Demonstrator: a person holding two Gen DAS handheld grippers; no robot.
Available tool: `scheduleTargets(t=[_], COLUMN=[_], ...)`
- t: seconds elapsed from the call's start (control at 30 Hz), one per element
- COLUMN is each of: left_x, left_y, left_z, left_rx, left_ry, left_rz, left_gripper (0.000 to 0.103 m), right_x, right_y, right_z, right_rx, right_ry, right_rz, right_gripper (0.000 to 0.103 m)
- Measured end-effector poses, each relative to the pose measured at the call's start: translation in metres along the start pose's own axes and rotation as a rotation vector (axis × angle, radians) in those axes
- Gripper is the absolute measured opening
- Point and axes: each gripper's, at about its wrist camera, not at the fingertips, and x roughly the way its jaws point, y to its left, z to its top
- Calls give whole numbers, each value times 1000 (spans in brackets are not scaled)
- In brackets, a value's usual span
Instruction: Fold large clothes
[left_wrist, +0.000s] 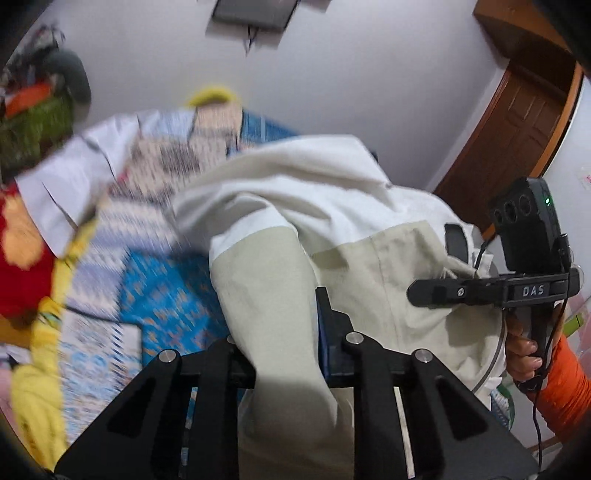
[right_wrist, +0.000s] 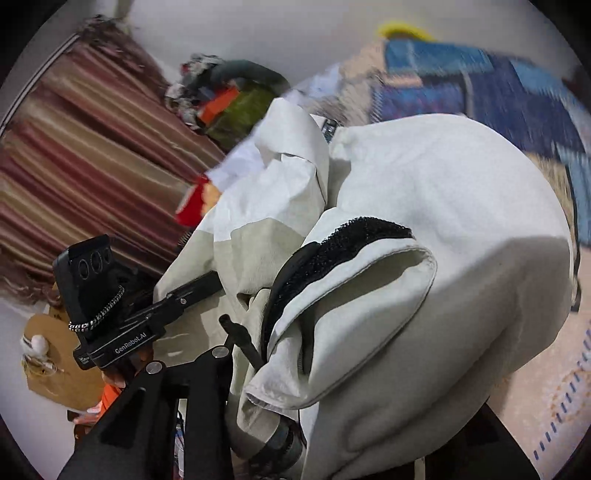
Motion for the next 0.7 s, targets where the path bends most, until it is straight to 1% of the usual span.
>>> scheduleTargets(t=[0.13, 0.23, 0.3, 0.4, 0.5, 0.57, 0.7], left_x=[-57, -90, -103, -112, -103, -89, -57], left_y=[-2, 0, 9, 29, 57, 76, 107], left_z=[7, 4, -4, -19, -43, -62, -111], left_rx=[36, 42, 36, 13, -26, -54, -116], left_ry=[-84, -120, -133, -126, -94, -55, 37], left_rz=[41, 78, 105, 149, 194, 225, 247], left_gripper=[19, 19, 19, 19, 19, 19, 19], right_x=[-20, -20, -12, 15, 50, 83, 147], right_y=[40, 66, 80, 94, 97, 91, 71], right_z=[4, 2, -2, -8, -16, -24, -50], right_rx=[-62, -98, -114, -126, -118, -88, -58], right_ry=[-53, -64, -60, -32, 12, 69, 197], right_rz=[39, 72, 95, 127, 151, 155, 101], right_gripper=[33, 33, 33, 33, 33, 33, 33])
